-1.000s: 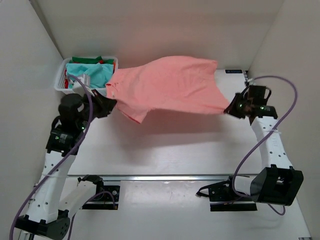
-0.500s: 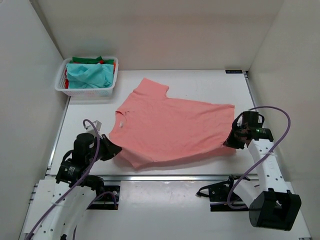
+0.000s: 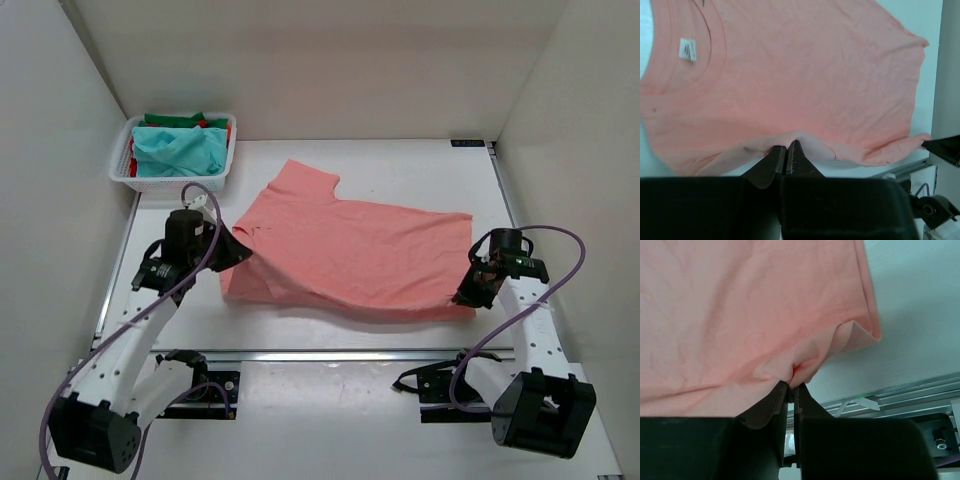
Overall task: Fold and stack the t-shirts
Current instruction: Fold the flattened tshirt in 1/3 of the way
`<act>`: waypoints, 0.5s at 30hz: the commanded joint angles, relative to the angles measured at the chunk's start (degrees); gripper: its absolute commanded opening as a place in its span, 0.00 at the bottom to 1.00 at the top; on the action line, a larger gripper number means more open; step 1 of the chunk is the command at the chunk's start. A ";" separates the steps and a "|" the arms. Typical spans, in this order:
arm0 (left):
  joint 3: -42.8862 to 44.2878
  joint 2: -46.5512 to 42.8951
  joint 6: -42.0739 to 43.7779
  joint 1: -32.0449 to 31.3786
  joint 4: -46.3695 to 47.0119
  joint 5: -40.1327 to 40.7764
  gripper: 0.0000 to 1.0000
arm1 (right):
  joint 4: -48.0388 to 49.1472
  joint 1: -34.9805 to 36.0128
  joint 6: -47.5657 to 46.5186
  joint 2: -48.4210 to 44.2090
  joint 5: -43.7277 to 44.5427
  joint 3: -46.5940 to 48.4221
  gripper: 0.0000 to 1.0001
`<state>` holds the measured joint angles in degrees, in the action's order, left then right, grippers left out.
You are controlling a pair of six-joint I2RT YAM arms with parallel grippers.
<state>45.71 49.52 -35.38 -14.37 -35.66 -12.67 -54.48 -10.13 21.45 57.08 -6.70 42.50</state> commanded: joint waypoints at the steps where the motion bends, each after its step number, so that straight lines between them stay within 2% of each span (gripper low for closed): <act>1: 3.42 4.17 2.86 0.66 5.69 1.24 0.00 | -0.98 -1.64 2.18 -2.32 0.90 0.30 0.00; 15: 4.46 16.65 6.37 1.01 11.66 1.76 0.00 | 3.15 -3.58 7.29 -1.09 -0.16 -2.68 0.00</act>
<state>47.79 63.92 -30.92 -13.91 -26.50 -11.92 -53.04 -12.93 26.83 56.27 -6.96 40.47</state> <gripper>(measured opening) 0.064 0.044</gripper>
